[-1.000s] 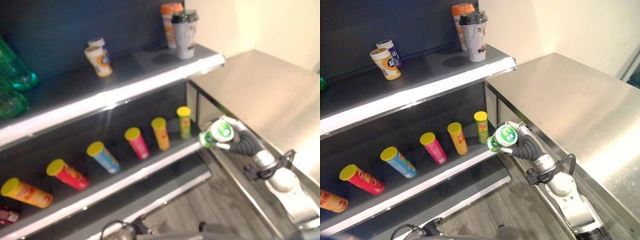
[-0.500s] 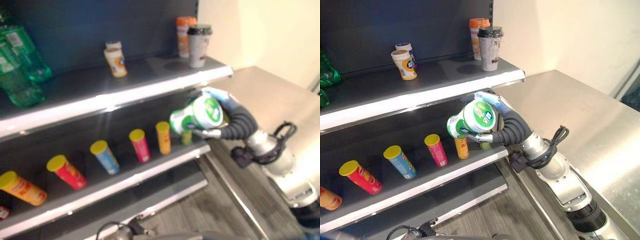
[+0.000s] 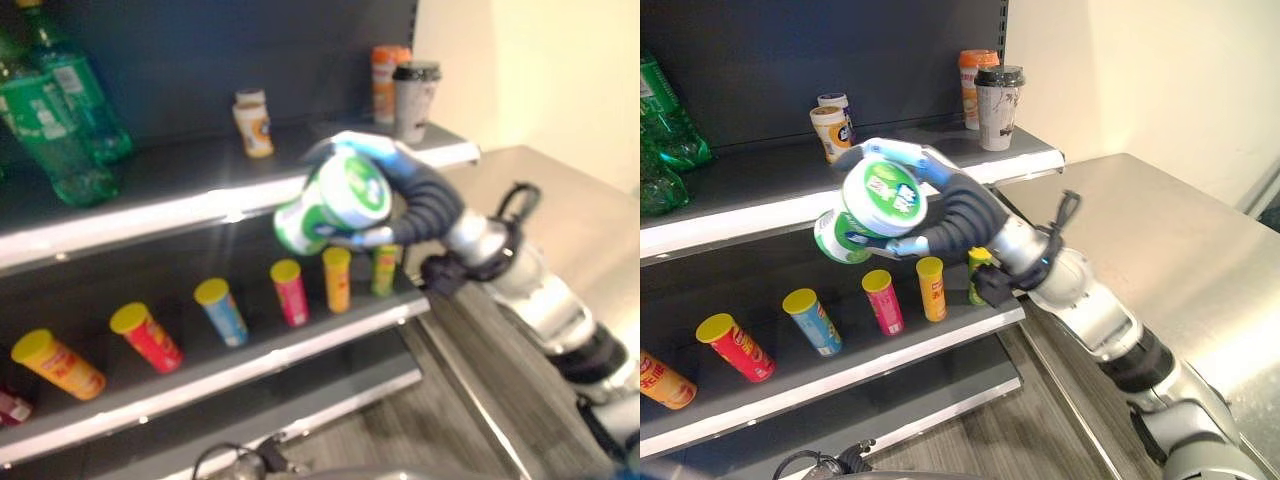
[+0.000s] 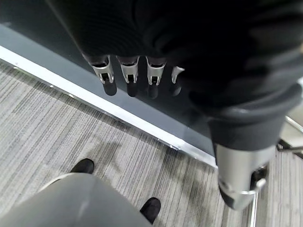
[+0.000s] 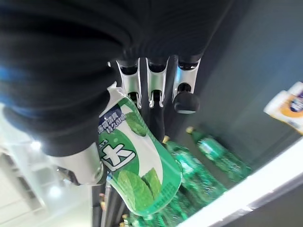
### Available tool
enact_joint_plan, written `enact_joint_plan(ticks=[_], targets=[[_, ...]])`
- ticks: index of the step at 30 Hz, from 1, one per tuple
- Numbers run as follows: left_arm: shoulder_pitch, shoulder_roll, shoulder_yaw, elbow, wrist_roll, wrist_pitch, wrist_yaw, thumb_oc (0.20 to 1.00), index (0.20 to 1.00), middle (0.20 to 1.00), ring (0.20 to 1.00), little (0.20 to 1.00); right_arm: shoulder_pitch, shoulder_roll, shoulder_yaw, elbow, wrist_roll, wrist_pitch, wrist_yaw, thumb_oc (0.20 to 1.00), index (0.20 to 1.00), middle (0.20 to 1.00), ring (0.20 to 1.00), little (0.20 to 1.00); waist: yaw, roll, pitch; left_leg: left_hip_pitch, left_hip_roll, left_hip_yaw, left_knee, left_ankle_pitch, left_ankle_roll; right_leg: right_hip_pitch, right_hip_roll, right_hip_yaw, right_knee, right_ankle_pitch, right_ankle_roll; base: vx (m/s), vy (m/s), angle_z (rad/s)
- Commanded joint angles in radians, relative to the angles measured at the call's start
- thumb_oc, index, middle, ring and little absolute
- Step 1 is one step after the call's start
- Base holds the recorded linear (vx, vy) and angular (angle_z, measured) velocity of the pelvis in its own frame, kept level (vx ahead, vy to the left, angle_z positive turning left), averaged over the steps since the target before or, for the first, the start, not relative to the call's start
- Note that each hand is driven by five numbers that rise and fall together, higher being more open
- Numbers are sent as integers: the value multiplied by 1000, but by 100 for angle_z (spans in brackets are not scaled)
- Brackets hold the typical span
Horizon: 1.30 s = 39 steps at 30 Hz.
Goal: Put the goods on the table back onto the shelves and tidy them up.
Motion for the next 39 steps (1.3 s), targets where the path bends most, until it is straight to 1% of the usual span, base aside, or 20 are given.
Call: enact_joint_plan(ticks=[1,6,9,10,15,16,17,22,31,36,39], targets=[[-63,18,-42,50,-36,-3,-14,1000,1000,1000,1000,1000,-116,39,-2,101,74,27,-31,200,200,200,200,200,30,-69,13,14,-111,-16,0,-76,44,37,23,26,-33,3,-10,18,-1,10],[-87,32,-65,57,-51,-1,-27,1000,1000,1000,1000,1000,-261,66,86,302,79,66,-25,200,200,200,200,200,41,-73,8,14,-112,-22,0,-75,40,43,25,22,-34,-4,-11,16,-2,8],[-95,37,-72,64,-58,0,-30,1000,1000,1000,1000,1000,-320,76,111,369,77,75,-30,200,200,200,200,200,42,-74,7,14,-111,-25,0,-74,39,44,25,21,-36,-6,-11,4,-2,1],[-97,42,-78,68,-64,0,-35,1000,1000,1000,1000,1000,-368,81,129,430,66,84,-32,200,200,200,200,200,44,-76,3,13,-110,-26,0,-74,38,46,26,19,-37,-7,-12,0,0,0],[-110,55,-92,80,-79,-2,-41,1000,1000,1000,1000,1000,-482,113,158,588,61,96,-45,200,200,200,200,200,50,-82,-3,12,-109,-31,0,-74,35,48,28,17,-39,-10,-12,0,0,0],[-110,55,-91,80,-79,-2,-41,1000,1000,1000,1000,1000,-484,114,159,590,61,95,-45,200,200,200,200,200,49,-82,-3,12,-109,-31,0,-74,35,48,28,17,-39,-10,-12,0,0,0],[-114,62,-100,84,-85,-3,-45,1000,1000,1000,1000,1000,-529,128,166,647,64,99,-52,200,200,200,200,200,52,-85,-4,11,-107,-34,0,-74,34,48,28,16,-38,-11,-12,0,0,0],[-128,79,-113,90,-99,-5,-49,1000,1000,1000,1000,1000,-625,170,187,791,52,107,-65,200,200,200,200,200,57,-93,-11,11,-106,-39,0,-73,32,49,28,12,-37,-9,-13,21,-7,6],[-158,95,-143,89,-113,-5,-59,1000,1000,1000,1000,1000,-681,262,215,980,18,132,-51,200,200,200,200,200,64,-101,-16,9,-106,-51,0,-75,32,51,29,4,-38,-9,-14,5,-1,2],[-169,100,-153,88,-113,-7,-63,1000,1000,1000,1000,1000,-682,293,222,1023,3,137,-43,200,200,200,200,200,67,-104,-18,10,-106,-55,0,-76,32,54,29,2,-39,-10,-13,0,0,0],[-177,105,-158,87,-109,-6,-64,1000,1000,1000,1000,1000,-678,321,231,1046,-31,142,-36,200,200,200,200,200,71,-106,-18,10,-106,-57,0,-78,33,55,30,-1,-39,-10,-13,11,7,4]])
